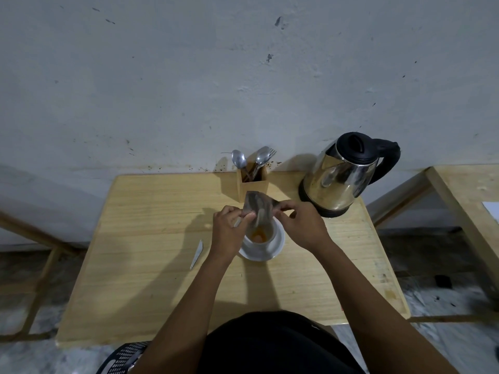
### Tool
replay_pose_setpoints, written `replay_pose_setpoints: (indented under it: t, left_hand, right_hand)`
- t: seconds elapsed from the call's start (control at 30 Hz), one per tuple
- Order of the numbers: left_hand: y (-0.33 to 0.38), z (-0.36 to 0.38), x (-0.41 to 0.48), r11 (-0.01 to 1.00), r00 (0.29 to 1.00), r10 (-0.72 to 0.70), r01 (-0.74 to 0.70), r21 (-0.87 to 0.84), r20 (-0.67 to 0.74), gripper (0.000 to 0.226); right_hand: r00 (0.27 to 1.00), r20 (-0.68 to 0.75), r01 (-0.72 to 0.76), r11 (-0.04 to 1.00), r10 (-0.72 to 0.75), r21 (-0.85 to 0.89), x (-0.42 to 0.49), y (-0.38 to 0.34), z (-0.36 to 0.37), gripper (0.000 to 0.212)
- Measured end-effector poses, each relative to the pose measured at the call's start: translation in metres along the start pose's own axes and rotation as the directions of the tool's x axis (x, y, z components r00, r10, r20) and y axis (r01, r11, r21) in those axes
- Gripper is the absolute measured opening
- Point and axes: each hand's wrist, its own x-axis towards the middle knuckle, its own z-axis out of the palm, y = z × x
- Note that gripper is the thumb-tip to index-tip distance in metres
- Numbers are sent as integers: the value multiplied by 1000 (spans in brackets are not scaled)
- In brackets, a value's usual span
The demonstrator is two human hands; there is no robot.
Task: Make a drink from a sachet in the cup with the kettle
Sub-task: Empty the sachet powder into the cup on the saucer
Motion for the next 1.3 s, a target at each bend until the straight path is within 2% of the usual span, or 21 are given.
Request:
replay_pose_setpoints:
  t: [0.03, 0.13, 0.23, 0.3, 0.37, 0.4, 0.5, 0.57, 0.67, 0.83, 0.9, 1.0, 1.07, 1.23, 1.3]
  left_hand:
    - [0, 0, 0, 1000, 1000, 3, -3, -12, 0, 14]
    - [1, -1, -1, 1000, 1000, -8, 8, -2, 19, 18]
    - [-3, 0, -1, 1000, 999, -19, 19, 2, 47, 17]
    - [-4, 1, -2, 999, 998, -38, 38, 15, 50, 26]
    - [-5, 2, -3, 998, 997, -62, 61, 18, 53, 34]
    - [-6, 3, -3, 998, 996, -63, 62, 19, 57, 32]
    - [-4, 4, -3, 998, 997, -46, 43, 42, 66, 22]
    - [-3, 4, -3, 998, 996, -50, 47, 42, 76, 24]
    - [-1, 4, -4, 998, 996, -45, 42, 46, 74, 23]
    - [2, 3, -4, 997, 995, -37, 30, 75, 93, 19]
    - [4, 3, -5, 995, 993, -46, 36, 91, 105, 21]
    - [6, 2, -7, 994, 994, -41, 30, 104, 103, 19]
    - [3, 0, -6, 997, 995, -45, 39, 69, 88, 20]
    - [18, -15, -10, 978, 982, -188, 187, -97, 3, 21]
    - [25, -24, -8, 944, 954, -300, 299, -139, 16, 35]
  right_hand:
    - [1000, -23, 3, 1000, -3, 8, 0, 0, -1, 9]
    - [998, 27, 52, 998, -53, 25, 0, 0, -1, 11]
    - [999, -47, 27, 1000, -27, -14, -2, 2, 0, 11]
    - [1000, -2, 24, 1000, -24, -9, -3, 2, 3, 9]
    - [999, -37, -5, 999, 3, -36, -5, 4, 4, 9]
    - [997, -72, -26, 999, 23, -38, -5, 5, 3, 9]
    - [999, -42, -23, 1000, 22, -9, -5, 7, 1, 8]
    - [993, -105, -49, 998, 45, -37, -4, 8, -1, 8]
    - [997, -66, -42, 999, 41, -13, -4, 9, -1, 10]
    - [993, -91, -76, 996, 71, -53, -6, 7, 2, 6]
    - [984, -152, -107, 991, 95, -78, -7, 6, 2, 8]
    - [992, -80, -104, 992, 98, -75, -8, 4, 4, 8]
    - [988, -123, -103, 991, 92, -88, -8, 4, 4, 10]
    - [976, -218, -14, 1000, 9, -21, -13, 8, -4, 6]
    - [958, -275, 67, 996, -80, -54, -18, 8, -5, 5]
